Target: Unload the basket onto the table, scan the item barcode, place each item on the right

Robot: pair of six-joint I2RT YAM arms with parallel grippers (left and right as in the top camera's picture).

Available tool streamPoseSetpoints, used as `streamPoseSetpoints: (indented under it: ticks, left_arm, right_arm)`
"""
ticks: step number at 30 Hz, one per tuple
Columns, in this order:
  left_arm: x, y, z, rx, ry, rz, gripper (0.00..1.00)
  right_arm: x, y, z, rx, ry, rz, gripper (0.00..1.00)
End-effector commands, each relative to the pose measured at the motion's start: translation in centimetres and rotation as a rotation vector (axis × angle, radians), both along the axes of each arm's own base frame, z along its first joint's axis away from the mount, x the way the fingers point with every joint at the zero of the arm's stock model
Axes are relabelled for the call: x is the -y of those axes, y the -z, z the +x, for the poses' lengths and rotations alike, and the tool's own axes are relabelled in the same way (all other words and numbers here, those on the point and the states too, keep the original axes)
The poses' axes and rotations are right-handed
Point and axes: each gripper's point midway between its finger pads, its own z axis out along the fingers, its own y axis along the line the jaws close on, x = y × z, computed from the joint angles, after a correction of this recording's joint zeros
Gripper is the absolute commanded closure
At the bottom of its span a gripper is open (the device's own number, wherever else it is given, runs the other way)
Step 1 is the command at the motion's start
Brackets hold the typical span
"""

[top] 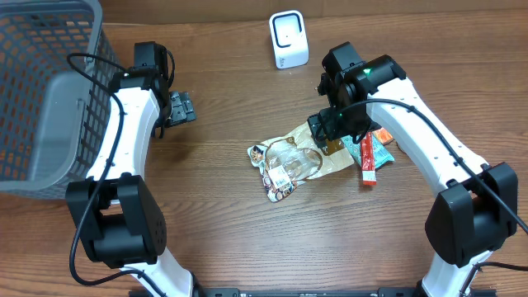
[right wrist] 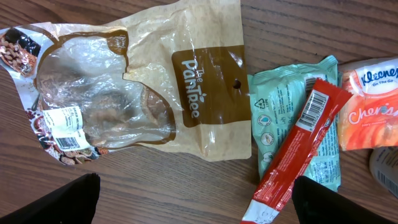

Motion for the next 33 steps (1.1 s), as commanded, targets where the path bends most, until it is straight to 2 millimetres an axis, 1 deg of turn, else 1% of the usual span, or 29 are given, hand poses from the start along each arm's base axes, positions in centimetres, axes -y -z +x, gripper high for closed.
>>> streamPoseSetpoints:
  ticks: [1,5,11,14,17,20,22,25,27,29,33]
  left_arm:
    - [0.3,-0.5,0.6,0.019,-0.002,-0.006,0.00]
    - [0.3,-0.5,0.6,0.019,-0.002,-0.006,0.00]
    - [0.3,-0.5,0.6,0.019,-0.002,-0.006,0.00]
    - [0.3,-0.5,0.6,0.019,-0.002,-0.006,0.00]
    - [0.3,-0.5,0.6,0.019,-0.002,-0.006,0.00]
    - [0.3,-0.5,0.6,0.019,-0.002,-0.006,0.00]
    - [0.3,-0.5,0.6,0.019,-0.002,-0.006,0.00]
    - [0.3,-0.5,0.6,0.019,-0.002,-0.006,0.00]
    - [0.3,-0.5,0.6,0.019,-0.002,-0.006,0.00]
    - [0.3,-0.5,0.6,0.019,-0.002,-0.006,0.00]
    - [0.3,-0.5,0.6,0.019,-0.002,-0.006,0.00]
  right_arm:
    - [0.3,0.0,0.1,0.003,0.009,-0.005,0.00]
    - [0.3,0.1,0.1,0.002,0.009,-0.005,0.00]
    - [0.2,-0.7,0.0,0.021,0.008,0.004,0.00]
    - [0.2,-1.8,0.0,0.047,0.008,0.016,0.00]
    - [0.3,-3.6,-0.2,0.092,0.008,0.037,0.00]
    - [0.5,-6.4,-0.6,0.160,0.008,0.069,0.00]
    - [0.7,-8.7,-1.0,0.216,0.008,0.096,0.00]
    - [1.9,-12.1,-1.7,0.325,0.013,0.097,0.00]
    - [2.4,-14.9,-2.7,0.398,0.017,0.129,0.00]
    - [2.9,-17.1,-3.7,0.458,0.019,0.158,0.00]
    - [4.5,-22.0,-5.9,0.619,0.032,0.203,0.00]
